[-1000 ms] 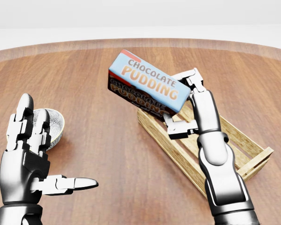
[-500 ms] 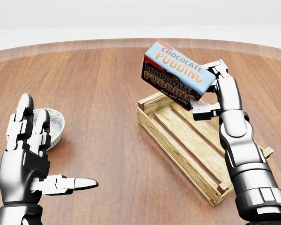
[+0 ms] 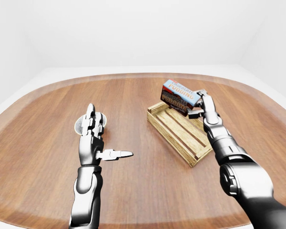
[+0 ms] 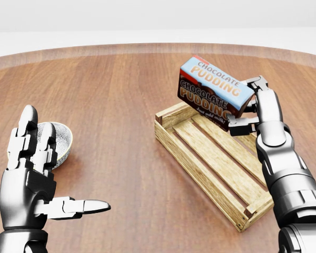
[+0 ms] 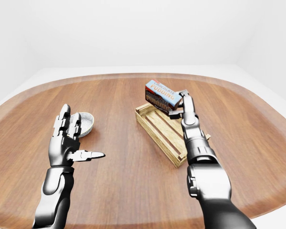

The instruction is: Pick up the chocolate pudding and put it in the tray.

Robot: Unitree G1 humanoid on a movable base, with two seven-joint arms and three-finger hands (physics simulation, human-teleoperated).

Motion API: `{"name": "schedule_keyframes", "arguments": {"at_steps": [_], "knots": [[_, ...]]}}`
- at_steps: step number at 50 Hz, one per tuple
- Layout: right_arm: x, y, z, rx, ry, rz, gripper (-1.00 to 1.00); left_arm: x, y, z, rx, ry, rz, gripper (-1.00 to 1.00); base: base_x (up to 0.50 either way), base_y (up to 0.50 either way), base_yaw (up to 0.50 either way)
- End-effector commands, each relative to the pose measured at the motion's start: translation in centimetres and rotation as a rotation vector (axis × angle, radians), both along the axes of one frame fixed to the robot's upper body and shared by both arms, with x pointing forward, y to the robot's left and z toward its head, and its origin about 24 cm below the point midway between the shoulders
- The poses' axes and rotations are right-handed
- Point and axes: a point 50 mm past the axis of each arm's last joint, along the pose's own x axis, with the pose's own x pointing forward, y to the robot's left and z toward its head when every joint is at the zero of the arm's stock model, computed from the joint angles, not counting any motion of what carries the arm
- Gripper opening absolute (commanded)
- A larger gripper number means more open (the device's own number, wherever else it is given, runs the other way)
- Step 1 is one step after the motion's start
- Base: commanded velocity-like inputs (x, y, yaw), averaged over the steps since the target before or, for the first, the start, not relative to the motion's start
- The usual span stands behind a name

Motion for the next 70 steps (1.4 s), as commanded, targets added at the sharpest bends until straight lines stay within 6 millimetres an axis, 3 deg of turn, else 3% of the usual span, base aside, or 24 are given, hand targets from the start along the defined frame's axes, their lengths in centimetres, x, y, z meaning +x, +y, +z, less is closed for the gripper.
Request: {"name": "schedule_keyframes", "arguments": {"at_steps": [1, 3, 4, 8, 9, 13, 14, 15, 16, 25, 27, 28, 31, 70], "knots": [[-0.4, -1.4, -1.0, -0.015, 0.055, -0.068, -1.0, 0.0, 0.1, 0.1, 0.003, -0.005, 0.003, 1.0, 0.0, 0.0, 0.0], [-0.8, -1.6, -1.9, -0.016, 0.082, -0.081, -1.0, 0.0, 0.1, 0.1, 0.002, -0.005, 0.003, 1.0, 0.0, 0.0, 0.0], [-0.4, -1.7, -0.8, -0.018, 0.053, -0.073, -1.0, 0.0, 0.1, 0.1, 0.002, -0.005, 0.003, 1.0, 0.0, 0.0, 0.0], [-0.5, -2.1, -0.8, -0.024, 0.055, -0.081, -1.0, 0.0, 0.1, 0.1, 0.002, -0.005, 0.003, 1.0, 0.0, 0.0, 0.0], [-0.9, -2.2, -1.9, -0.024, 0.084, -0.095, -1.0, 0.0, 0.1, 0.1, 0.002, -0.005, 0.003, 1.0, 0.0, 0.0, 0.0], [-1.3, -2.7, -2.5, -0.026, 0.105, -0.116, -1.0, 0.0, 0.1, 0.1, 0.002, -0.005, 0.003, 1.0, 0.0, 0.0, 0.0], [-1.1, -2.8, -1.8, -0.026, 0.086, -0.111, -1.0, 0.0, 0.1, 0.1, 0.002, -0.005, 0.003, 1.0, 0.0, 0.0, 0.0], [-1.4, -2.9, -2.5, -0.026, 0.105, -0.12, -1.0, 0.0, 0.1, 0.1, 0.002, -0.005, 0.003, 1.0, 0.0, 0.0, 0.0], [-1.0, -2.9, -1.5, -0.026, 0.079, -0.112, -1.0, 0.0, 0.1, 0.1, 0.002, -0.005, 0.002, 1.0, 0.0, 0.0, 0.0], [-1.1, -3.3, -1.5, -0.028, 0.08, -0.121, -1.0, 0.0, 0.1, 0.1, 0.003, -0.005, 0.002, 1.0, 0.0, 0.0, 0.0], [-1.2, -3.3, -1.7, -0.032, 0.085, -0.123, -1.0, 0.0, 0.1, 0.1, 0.002, -0.005, 0.003, 1.0, 0.0, 0.0, 0.0], [-1.6, -3.3, -2.7, -0.031, 0.114, -0.134, -1.0, 0.0, 0.1, 0.1, 0.002, -0.005, 0.003, 1.0, 0.0, 0.0, 0.0], [-1.4, -3.4, -2.1, -0.033, 0.098, -0.129, -1.0, 0.0, 0.1, 0.1, 0.002, -0.005, 0.002, 1.0, 0.0, 0.0, 0.0], [-3.2, -3.7, -5.8, -0.024, 0.205, -0.166, -1.0, 0.0, 0.1, 0.1, 0.002, -0.005, 0.003, 1.0, 0.0, 0.0, 0.0]]}}
